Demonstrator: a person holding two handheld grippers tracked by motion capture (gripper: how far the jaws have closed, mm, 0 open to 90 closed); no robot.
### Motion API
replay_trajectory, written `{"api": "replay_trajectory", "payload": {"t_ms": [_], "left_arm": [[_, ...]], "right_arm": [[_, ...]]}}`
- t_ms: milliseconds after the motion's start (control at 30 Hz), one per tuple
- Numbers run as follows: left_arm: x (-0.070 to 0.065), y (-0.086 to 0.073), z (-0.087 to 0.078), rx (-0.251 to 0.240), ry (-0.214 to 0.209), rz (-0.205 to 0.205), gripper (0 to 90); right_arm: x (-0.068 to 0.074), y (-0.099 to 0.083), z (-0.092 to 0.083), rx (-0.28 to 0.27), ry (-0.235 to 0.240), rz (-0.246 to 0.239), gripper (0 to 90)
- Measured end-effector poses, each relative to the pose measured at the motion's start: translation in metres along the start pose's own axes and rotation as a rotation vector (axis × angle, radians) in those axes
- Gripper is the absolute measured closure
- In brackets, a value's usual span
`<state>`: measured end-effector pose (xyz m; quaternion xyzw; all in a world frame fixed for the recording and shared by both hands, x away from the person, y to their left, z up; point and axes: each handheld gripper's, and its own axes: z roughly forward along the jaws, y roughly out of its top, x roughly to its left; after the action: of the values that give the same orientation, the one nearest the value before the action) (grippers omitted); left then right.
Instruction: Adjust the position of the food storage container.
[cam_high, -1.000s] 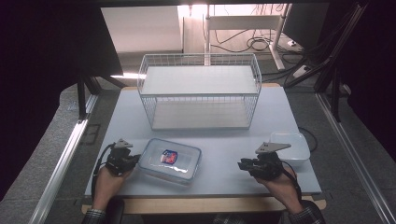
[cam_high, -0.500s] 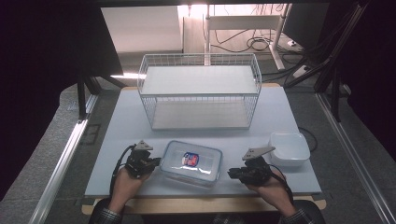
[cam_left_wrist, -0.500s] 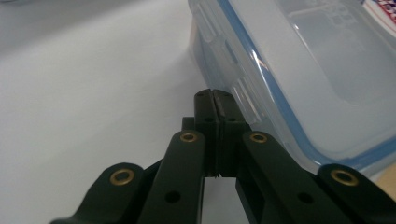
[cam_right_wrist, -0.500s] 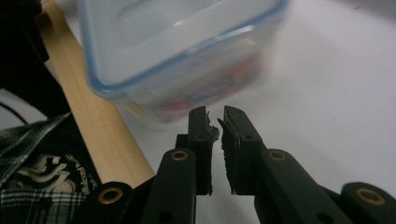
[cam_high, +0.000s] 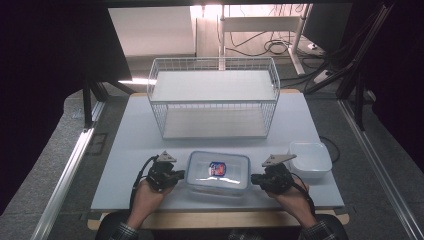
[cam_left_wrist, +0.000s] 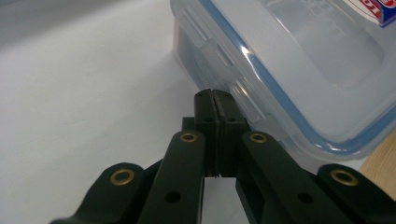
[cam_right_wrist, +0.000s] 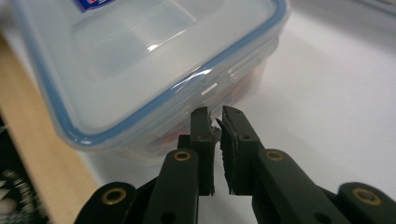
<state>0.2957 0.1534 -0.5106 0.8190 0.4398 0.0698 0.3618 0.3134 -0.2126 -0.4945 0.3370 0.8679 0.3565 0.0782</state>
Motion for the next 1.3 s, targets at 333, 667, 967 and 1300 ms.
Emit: {"api": "replay_trajectory", "payload": {"t_ms": [333,667,967,1300], "left_arm": [[0.007,-0.002,0.0,-0.028,-0.003,0.004,74.6],[0.018,-0.014,-0.016,-0.074,0.085,0.031,38.8],[0.027,-0.019,-0.018,-0.092,0.076,0.035,20.2],[0.029,-0.021,-0.017,-0.113,0.09,0.06,6.2]], "right_arm": [[-0.014,0.004,0.004,-0.018,-0.041,0.014,77.0],[-0.017,-0.003,-0.01,-0.042,-0.056,-0.01,53.4],[-0.021,-0.007,-0.019,-0.058,-0.062,-0.02,34.6],[-0.028,-0.007,-0.022,-0.104,-0.056,0.003,18.8]]}}
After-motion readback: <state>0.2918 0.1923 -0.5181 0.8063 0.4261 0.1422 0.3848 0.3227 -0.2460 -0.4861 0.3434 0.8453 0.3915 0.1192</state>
